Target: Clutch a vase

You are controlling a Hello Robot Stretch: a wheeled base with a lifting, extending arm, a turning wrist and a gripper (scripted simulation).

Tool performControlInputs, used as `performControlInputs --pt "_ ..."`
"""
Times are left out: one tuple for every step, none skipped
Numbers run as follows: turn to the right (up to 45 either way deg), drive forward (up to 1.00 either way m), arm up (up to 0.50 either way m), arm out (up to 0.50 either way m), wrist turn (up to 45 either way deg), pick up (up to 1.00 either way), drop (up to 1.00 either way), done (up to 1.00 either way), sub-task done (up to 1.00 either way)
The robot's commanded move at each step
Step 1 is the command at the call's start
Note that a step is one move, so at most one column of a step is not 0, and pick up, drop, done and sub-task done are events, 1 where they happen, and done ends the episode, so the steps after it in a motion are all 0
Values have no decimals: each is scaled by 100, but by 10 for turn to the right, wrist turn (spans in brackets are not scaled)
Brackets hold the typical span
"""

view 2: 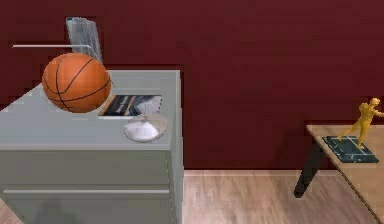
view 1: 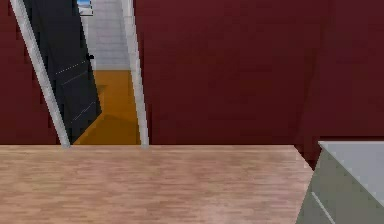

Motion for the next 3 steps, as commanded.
performControlInputs --pt "0 0 50 0 0 0 0 0 0" --pt "0 0 38 0 0 0 0 0 0" --pt "0 0 0 24 0 0 0 0 0"
